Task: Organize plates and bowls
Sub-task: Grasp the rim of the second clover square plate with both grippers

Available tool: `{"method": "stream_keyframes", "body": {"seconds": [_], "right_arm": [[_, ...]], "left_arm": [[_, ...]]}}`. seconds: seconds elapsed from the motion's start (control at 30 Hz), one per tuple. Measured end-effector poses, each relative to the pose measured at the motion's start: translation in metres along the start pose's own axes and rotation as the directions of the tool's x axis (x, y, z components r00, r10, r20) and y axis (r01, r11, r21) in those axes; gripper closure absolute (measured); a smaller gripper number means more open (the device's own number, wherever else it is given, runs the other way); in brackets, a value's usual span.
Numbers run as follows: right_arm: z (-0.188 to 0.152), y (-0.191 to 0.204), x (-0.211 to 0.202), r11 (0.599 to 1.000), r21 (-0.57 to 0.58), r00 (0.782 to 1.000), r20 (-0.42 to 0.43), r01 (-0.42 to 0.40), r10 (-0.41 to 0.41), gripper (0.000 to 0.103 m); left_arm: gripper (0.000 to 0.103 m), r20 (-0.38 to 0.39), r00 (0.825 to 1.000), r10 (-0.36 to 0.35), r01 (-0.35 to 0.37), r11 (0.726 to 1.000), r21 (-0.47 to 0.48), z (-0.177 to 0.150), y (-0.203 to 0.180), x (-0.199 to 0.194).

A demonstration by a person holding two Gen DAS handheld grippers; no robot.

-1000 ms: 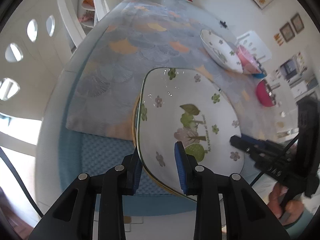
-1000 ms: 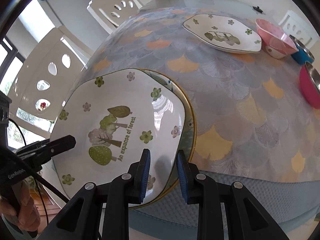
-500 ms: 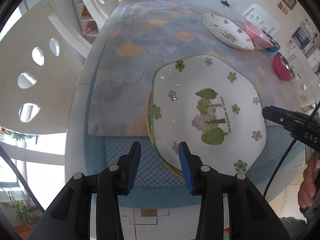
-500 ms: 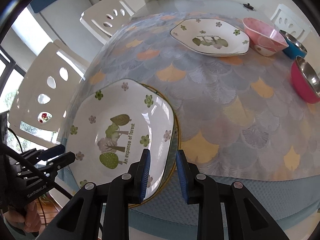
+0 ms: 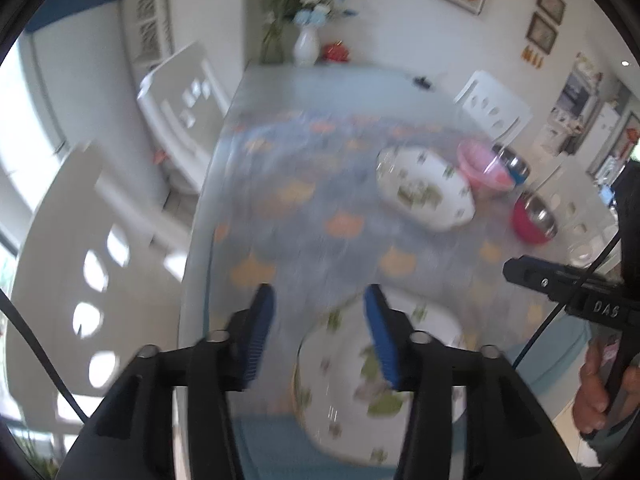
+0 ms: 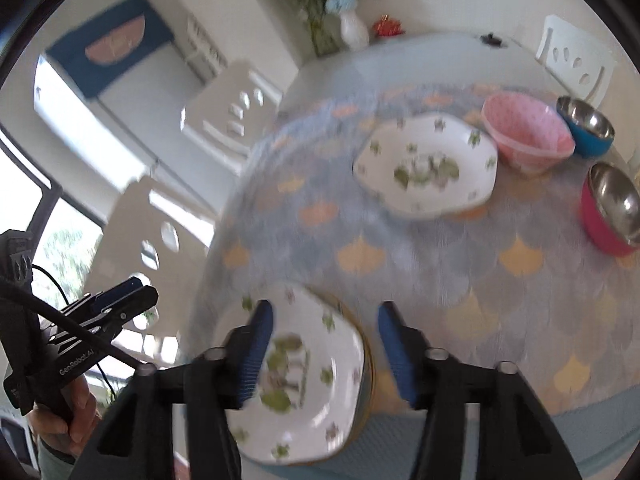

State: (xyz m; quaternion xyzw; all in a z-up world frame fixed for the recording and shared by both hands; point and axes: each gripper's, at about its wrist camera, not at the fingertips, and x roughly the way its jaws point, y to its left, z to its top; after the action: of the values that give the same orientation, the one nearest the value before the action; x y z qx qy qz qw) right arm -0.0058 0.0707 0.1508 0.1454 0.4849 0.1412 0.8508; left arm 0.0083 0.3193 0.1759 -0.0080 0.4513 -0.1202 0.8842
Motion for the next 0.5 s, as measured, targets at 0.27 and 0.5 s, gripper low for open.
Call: {"method": "stream_keyframes", "body": {"seconds": [0.27, 0.5], "right_arm": [[0.05, -0.038, -0.005, 0.987, 0.105, 0.991, 0.048, 0.122, -0.128, 0.049], [0.082, -0.089, 0.019, 0.95, 0.21, 0.972, 0.002, 0.23, -0.236, 0.049]], "left_arm": [[0.037, 0.025, 0.982, -0.187, 0.185, 0.981, 0.065, 0.082, -0.017, 0.052], [0.049, -0.159, 0.948, -0.274, 0.279, 0.96, 0.008, 0.119, -0.039, 0.155]]}}
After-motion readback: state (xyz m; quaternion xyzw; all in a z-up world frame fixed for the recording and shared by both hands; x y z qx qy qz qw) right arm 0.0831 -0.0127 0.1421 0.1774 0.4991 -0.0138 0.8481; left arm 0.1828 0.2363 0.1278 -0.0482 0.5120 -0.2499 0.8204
